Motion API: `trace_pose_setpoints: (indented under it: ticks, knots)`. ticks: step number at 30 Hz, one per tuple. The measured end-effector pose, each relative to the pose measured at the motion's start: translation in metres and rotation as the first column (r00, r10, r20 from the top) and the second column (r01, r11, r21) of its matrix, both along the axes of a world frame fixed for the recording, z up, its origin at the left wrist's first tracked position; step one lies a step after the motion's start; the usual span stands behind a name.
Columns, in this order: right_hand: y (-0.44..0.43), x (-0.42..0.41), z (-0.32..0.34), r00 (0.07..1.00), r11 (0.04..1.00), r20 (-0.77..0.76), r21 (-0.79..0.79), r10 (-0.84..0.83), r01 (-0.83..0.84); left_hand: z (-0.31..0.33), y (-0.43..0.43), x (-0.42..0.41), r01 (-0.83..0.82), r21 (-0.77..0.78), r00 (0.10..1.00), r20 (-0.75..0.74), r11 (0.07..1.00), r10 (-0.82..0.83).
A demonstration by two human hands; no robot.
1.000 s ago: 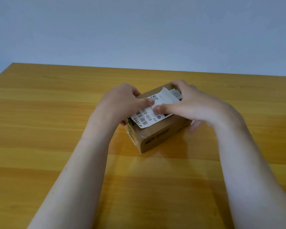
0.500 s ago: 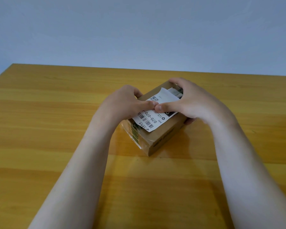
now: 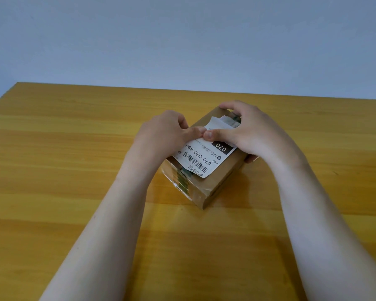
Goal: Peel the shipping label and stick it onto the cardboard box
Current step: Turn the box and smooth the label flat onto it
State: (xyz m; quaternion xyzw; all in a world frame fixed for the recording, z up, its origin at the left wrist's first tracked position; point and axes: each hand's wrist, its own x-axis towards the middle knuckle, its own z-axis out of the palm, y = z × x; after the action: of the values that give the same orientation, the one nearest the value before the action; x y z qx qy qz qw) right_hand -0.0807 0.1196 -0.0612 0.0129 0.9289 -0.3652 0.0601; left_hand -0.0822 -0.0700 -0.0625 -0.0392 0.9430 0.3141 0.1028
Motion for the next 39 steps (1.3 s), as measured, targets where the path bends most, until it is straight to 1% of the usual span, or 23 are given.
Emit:
trace_pose_setpoints:
  ticks: [5,8,10,12,15,19,22,24,26,29,34,36,39]
  knots:
    - [-0.001,0.000,-0.002,0.999,1.000,-0.043,0.004,-0.022,0.023,0.000,0.003,0.000,0.012,-0.052,1.000,-0.023,0.999,-0.014]
    - [0.001,-0.001,-0.004,0.998,1.000,-0.050,-0.005,-0.023,0.023,0.002,0.003,0.001,0.019,-0.065,1.000,0.014,0.998,-0.018]
    - [0.003,-0.003,-0.005,0.997,0.998,-0.072,-0.050,-0.039,0.036,0.004,0.003,0.003,0.023,-0.049,0.997,0.070,0.999,-0.019]
    - [0.004,-0.006,-0.005,0.995,0.990,-0.077,-0.130,-0.057,0.047,0.008,0.002,0.005,0.028,0.004,0.992,0.122,1.000,-0.028]
    - [0.006,-0.008,-0.003,1.000,0.977,-0.014,-0.211,-0.016,0.012,0.013,-0.001,0.008,0.038,0.074,0.991,0.125,0.997,-0.047]
    - [0.012,-0.006,0.003,0.990,0.973,0.103,-0.222,0.095,-0.071,0.014,-0.006,0.008,0.101,0.175,0.973,0.186,0.979,-0.134]
    - [0.018,-0.008,0.003,0.973,0.964,0.154,-0.230,0.174,-0.136,0.013,-0.005,0.009,0.149,0.213,0.955,0.223,0.966,-0.197]
    - [0.020,-0.009,0.002,0.960,0.957,0.182,-0.239,0.212,-0.166,0.013,-0.006,0.010,0.156,0.233,0.949,0.233,0.960,-0.211]
    - [0.022,-0.009,0.000,0.953,0.955,0.203,-0.240,0.227,-0.176,0.013,-0.005,0.009,0.144,0.241,0.953,0.228,0.960,-0.201]
    - [0.021,-0.010,-0.003,0.950,0.955,0.209,-0.233,0.231,-0.181,0.010,-0.004,0.007,0.076,0.245,0.968,0.216,0.967,-0.130]
    - [0.017,-0.011,-0.005,0.975,0.950,0.134,-0.282,0.179,-0.136,0.006,-0.003,0.005,0.000,0.230,0.973,0.224,0.973,-0.053]
    - [0.014,-0.011,-0.007,0.983,0.945,0.119,-0.312,0.141,-0.098,0.007,-0.001,0.005,-0.022,0.197,0.978,0.210,0.980,-0.020]
    - [0.012,-0.012,-0.008,0.991,0.949,0.090,-0.309,0.097,-0.065,0.007,0.001,0.005,-0.049,0.159,0.981,0.193,0.986,0.018]
